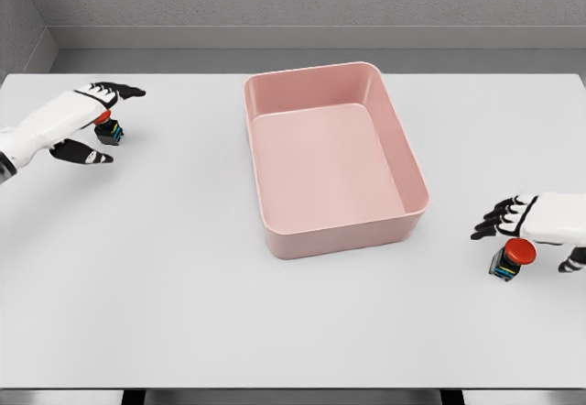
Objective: Put the industrial switch in the basket with both arms
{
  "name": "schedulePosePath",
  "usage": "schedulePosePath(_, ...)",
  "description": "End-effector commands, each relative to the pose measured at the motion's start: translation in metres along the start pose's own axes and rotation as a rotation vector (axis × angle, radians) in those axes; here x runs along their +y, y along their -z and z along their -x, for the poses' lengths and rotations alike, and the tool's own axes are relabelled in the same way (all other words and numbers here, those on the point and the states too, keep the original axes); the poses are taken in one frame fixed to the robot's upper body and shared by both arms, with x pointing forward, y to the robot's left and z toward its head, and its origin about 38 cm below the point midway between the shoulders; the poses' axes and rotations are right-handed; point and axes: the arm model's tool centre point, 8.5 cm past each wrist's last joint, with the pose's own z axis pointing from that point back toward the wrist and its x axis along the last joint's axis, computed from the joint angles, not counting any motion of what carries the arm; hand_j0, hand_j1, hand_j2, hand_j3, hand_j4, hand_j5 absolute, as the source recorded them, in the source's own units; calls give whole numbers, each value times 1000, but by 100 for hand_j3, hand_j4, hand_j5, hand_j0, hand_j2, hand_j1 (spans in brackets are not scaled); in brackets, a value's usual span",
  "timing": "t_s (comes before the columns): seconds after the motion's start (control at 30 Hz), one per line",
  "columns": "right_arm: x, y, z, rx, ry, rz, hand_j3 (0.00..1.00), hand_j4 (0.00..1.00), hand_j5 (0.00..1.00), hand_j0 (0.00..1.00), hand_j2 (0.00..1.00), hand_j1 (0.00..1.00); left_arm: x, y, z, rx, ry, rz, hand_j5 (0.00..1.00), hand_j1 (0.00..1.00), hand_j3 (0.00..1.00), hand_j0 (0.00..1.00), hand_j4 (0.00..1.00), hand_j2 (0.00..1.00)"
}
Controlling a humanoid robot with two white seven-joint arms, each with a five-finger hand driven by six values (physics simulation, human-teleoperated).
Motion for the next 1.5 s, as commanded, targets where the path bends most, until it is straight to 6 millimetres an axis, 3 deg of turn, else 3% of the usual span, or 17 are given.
schedulePosePath(0.0, 3, 3, -5, -18, 6, -6, 100, 100, 100, 100, 100, 100, -4, -1, 4, 15, -16, 3, 100, 100, 100, 100, 100, 100)
schedulePosePath(0.23, 5, 23, 1, -24, -15, -15, 100, 100, 100, 100, 100, 100, 1, 1, 20, 63, -31, -13, 100, 100, 100, 100, 100, 100)
schedulePosePath(0.43, 8, 24, 13, 1, 0, -17, 98, 98, 98, 98, 98, 98, -4, 4, 28, 93, -57, -13, 100, 100, 100, 100, 100, 100)
schedulePosePath(0.57, 7, 27, 11, -5, -7, -17, 88, 88, 88, 88, 88, 88, -7, 12, 32, 108, -67, -1, 100, 100, 100, 100, 100, 100)
schedulePosePath(0.8, 6, 28, 6, -21, -15, -19, 85, 85, 85, 85, 85, 85, -16, 29, 29, 109, -81, 10, 100, 100, 100, 100, 100, 100)
schedulePosePath(1.1, 7, 30, 2, -29, -30, -27, 79, 79, 79, 79, 79, 79, -21, 30, 30, 115, -83, 22, 100, 100, 100, 100, 100, 100)
schedulePosePath(1.13, 7, 30, 2, -26, -38, -33, 69, 69, 69, 69, 69, 69, -22, 29, 31, 117, -84, 30, 100, 100, 100, 100, 100, 100)
schedulePosePath(1.47, 8, 28, 4, -18, -39, -37, 63, 63, 63, 63, 63, 63, -17, 22, 46, 169, -93, 28, 100, 100, 100, 100, 100, 100)
